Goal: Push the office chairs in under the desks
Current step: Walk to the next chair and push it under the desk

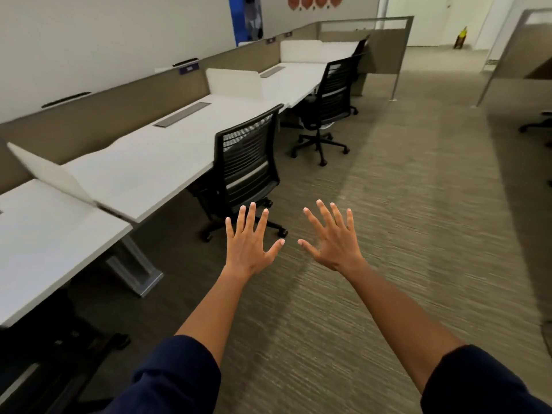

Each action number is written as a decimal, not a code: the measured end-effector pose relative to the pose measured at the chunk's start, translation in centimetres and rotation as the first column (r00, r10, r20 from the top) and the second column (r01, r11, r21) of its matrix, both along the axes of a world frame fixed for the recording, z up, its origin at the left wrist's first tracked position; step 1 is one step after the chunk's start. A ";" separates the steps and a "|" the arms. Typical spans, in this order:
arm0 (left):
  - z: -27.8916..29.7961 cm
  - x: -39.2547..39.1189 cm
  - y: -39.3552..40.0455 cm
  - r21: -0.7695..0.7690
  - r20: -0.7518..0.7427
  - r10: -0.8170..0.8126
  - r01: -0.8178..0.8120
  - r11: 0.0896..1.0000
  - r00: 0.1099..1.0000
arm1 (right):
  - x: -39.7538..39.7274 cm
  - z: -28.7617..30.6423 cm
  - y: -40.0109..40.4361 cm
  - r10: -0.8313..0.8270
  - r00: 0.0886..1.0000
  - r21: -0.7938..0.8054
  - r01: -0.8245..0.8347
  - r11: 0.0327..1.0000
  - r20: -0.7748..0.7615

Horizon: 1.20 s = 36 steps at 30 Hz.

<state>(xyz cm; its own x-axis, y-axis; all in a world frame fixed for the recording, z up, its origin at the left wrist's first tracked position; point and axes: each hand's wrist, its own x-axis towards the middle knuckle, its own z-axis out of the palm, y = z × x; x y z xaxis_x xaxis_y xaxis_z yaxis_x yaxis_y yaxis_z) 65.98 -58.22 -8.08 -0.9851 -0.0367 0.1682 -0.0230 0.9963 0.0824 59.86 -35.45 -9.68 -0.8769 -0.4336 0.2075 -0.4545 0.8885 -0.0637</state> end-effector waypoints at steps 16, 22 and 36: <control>-0.5 -30.7 0.2 0.038 -0.045 -0.095 0.097 0.995 0.994 | -27.3 2.0 1.5 -0.116 0.992 -0.017 0.115 0.993 -0.050; 2.0 -42.7 -5.0 0.025 -0.083 -0.042 0.044 0.999 0.996 | -39.6 3.8 -3.2 -0.092 0.993 -0.036 0.090 0.995 -0.071; 2.2 -56.7 -19.0 -0.022 -0.059 0.266 -0.267 0.963 0.962 | -62.9 4.2 -19.3 0.220 0.974 -0.029 -0.222 0.975 -0.060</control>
<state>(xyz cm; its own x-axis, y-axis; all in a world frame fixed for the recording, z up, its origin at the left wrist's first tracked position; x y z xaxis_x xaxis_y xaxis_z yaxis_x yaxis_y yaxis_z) 9.25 -77.22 -5.91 -0.9294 -0.2907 0.2272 -0.2842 0.9568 0.0616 -3.07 -54.78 -5.50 -0.7469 -0.6067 0.2722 -0.6429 0.7634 -0.0626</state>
